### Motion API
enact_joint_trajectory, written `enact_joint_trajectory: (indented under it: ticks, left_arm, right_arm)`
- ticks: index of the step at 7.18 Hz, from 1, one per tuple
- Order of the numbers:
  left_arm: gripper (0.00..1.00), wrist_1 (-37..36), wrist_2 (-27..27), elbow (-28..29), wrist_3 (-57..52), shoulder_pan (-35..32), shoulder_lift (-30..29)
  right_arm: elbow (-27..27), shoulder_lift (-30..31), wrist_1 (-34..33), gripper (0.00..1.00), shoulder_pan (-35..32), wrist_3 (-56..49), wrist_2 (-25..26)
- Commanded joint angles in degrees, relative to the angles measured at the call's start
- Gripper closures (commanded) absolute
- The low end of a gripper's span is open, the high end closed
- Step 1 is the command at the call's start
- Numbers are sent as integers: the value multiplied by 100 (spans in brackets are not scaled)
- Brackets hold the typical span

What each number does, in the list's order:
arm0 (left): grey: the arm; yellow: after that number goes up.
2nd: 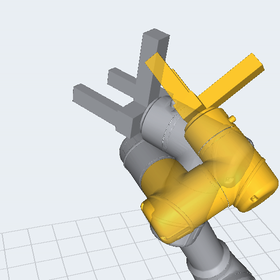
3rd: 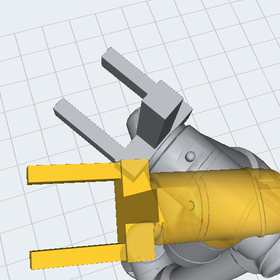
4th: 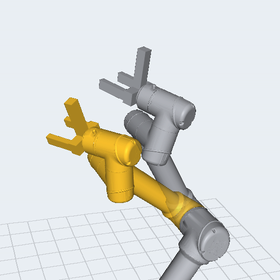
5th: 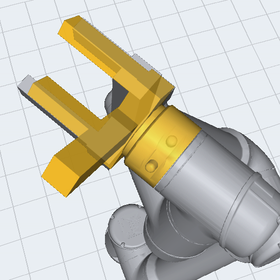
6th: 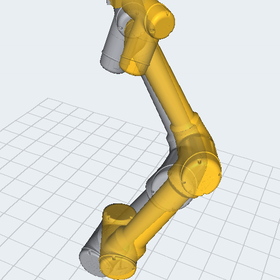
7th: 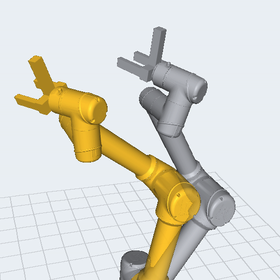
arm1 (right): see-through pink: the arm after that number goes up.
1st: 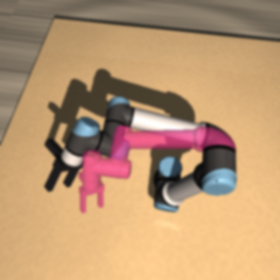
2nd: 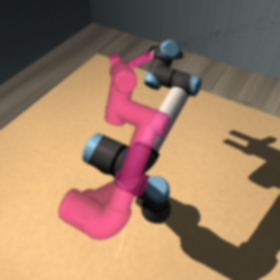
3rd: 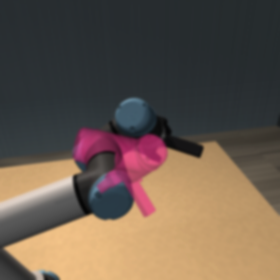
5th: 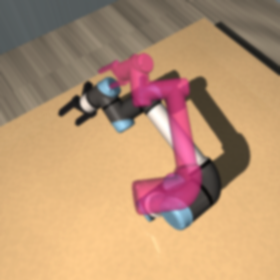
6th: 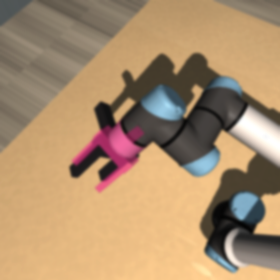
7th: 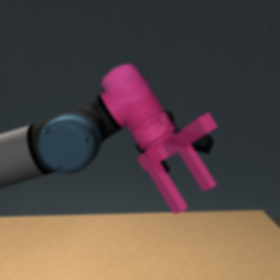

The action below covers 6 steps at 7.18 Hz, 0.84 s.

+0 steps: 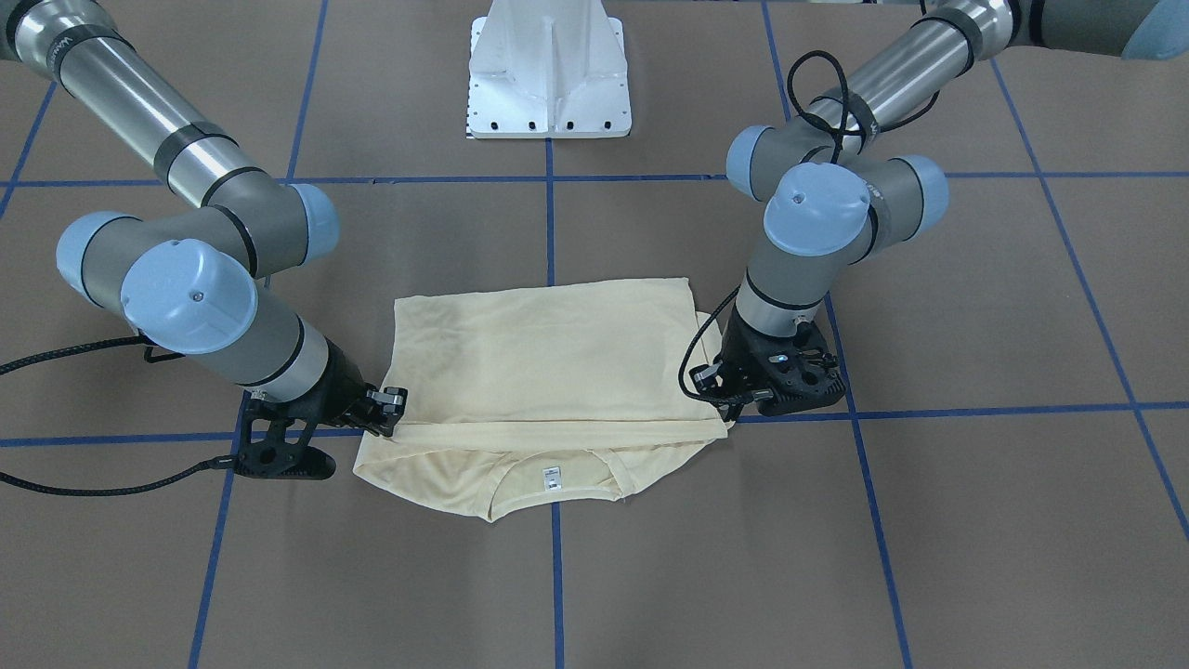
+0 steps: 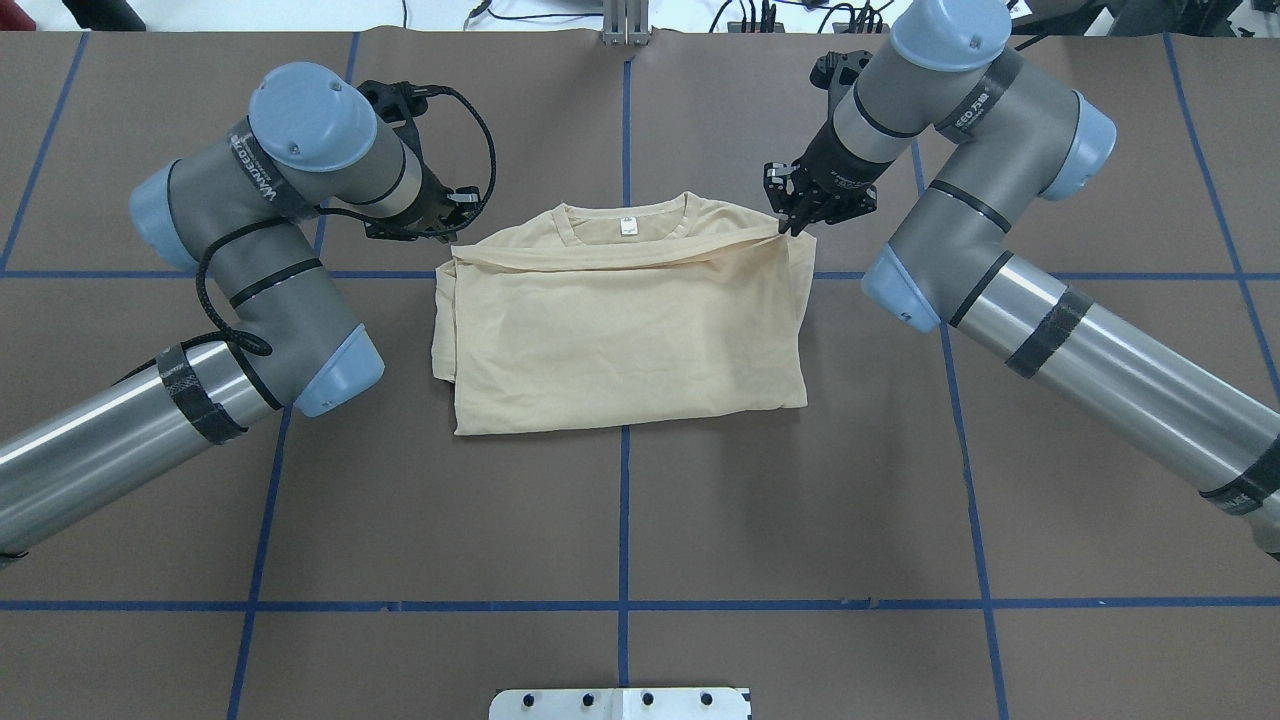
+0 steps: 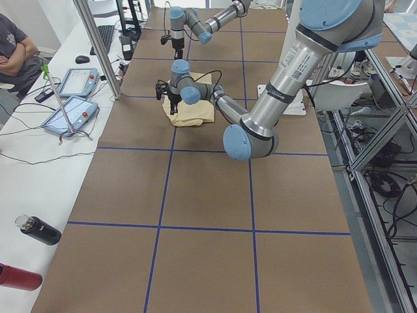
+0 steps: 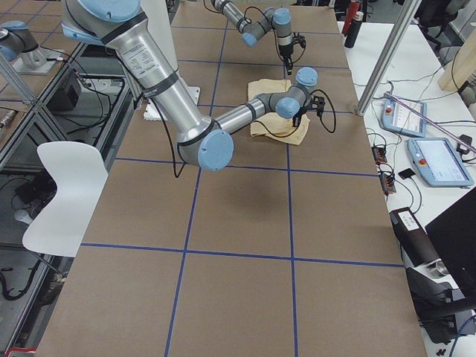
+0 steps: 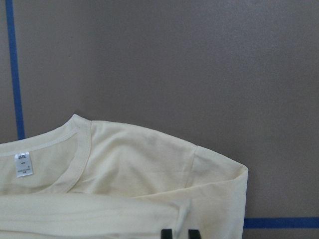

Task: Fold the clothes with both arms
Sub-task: 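Move the right gripper down to the folded shirt's corner nearest the robot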

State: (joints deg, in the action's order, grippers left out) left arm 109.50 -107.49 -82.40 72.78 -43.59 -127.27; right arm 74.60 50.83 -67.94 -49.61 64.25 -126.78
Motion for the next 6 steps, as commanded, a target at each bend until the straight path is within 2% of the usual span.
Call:
enact_joint_trajectory:
  ticks: [1, 3, 6]
  left_arm:
    - [0, -7, 0, -118, -45, -17, 53]
    - [0, -42, 0, -407, -45, -35, 149]
    - [0, -51, 9, -715, -10, -35, 273]
  right_arm:
    - [-51, 5, 26, 0, -5, -8, 198]
    - [298, 162, 62, 0, 47, 131, 180]
    - [1580, 1145, 44, 1, 503, 1060, 294]
